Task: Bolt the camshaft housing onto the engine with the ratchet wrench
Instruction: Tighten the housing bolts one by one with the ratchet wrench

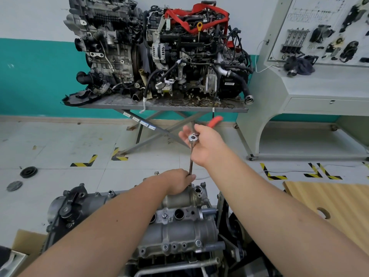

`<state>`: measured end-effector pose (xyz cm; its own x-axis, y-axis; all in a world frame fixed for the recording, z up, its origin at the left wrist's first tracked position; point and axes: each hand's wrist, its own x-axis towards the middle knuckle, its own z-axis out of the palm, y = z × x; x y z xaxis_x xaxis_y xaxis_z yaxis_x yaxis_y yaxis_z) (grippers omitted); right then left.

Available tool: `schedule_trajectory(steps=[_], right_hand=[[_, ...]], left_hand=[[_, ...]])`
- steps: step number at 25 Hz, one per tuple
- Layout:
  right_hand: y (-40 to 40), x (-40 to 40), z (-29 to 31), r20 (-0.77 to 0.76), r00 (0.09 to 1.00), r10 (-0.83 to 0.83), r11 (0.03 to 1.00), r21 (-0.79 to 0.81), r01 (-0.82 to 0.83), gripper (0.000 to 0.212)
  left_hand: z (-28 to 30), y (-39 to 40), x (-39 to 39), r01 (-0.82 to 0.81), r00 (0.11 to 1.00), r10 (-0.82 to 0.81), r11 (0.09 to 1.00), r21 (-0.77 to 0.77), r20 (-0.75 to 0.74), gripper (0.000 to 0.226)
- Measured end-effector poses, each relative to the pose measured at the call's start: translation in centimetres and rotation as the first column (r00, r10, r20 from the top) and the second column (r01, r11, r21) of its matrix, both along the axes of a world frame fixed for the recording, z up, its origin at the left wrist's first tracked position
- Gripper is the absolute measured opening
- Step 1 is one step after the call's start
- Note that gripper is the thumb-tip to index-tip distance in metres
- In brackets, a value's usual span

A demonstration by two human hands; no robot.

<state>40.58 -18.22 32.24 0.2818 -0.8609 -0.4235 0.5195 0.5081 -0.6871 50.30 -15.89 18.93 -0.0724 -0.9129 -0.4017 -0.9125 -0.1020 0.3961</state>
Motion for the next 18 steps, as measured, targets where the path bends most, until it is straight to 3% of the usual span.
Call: schedule_trajectory(steps=[1, 3, 6, 9, 12, 14, 16, 18], right_hand=[[0.0, -0.2, -0.7, 0.105, 0.992, -0.075, 0.997, 0.006, 0.075, 0.012], [0.4, -0.9, -2.4, 0.165, 0.983, -0.079, 0.990, -0.104, 0.097, 0.013], [1.4, -1.7, -4.7, -0.064, 0.998, 0.016, 0.928, -0.370, -0.039, 0.010], [1.4, -2.3, -5.9, -0.370, 0.926, -0.070, 0.800, -0.576, -0.170, 0.020], [2.0, -2.9, -7.3, -0.515, 0.797, -0.315, 0.558, -0.780, -0.283, 0.038], [1.9, -3.3, -8.1, -0.467, 0.711, -0.526, 0.297, -0.884, -0.361, 0.036], [1.4, -3.7, -7.5, -0.384, 0.627, -0.678, 0.030, -0.866, -0.499, 0.030], [0.9, -3.9, -6.2, -0.356, 0.551, -0.755, -0.148, -0.726, -0.672, 0.032]], left_hand=[[0.0, 0.0, 0.0, -0.002, 1.000, 0.001, 1.000, 0.008, 0.009, 0.045], [0.1, -0.2, 0.0, 0.004, 1.000, -0.004, 1.000, 0.023, 0.008, 0.045], [0.3, -0.2, -0.1, 0.003, 1.000, -0.003, 0.999, 0.045, -0.005, 0.051], [0.1, -0.1, 0.0, -0.023, 1.000, 0.024, 0.998, 0.056, -0.005, 0.049], [0.1, 0.0, 0.0, -0.011, 1.000, 0.011, 0.999, 0.042, -0.011, 0.051], [0.2, -0.1, -0.1, -0.015, 1.000, 0.015, 0.999, 0.035, -0.012, 0.050], [0.4, 0.1, -0.3, -0.001, 1.000, 0.001, 1.000, 0.008, -0.025, 0.043], [0.5, 0.3, -0.6, -0.036, 0.987, 0.028, 0.998, -0.045, -0.156, 0.042]])
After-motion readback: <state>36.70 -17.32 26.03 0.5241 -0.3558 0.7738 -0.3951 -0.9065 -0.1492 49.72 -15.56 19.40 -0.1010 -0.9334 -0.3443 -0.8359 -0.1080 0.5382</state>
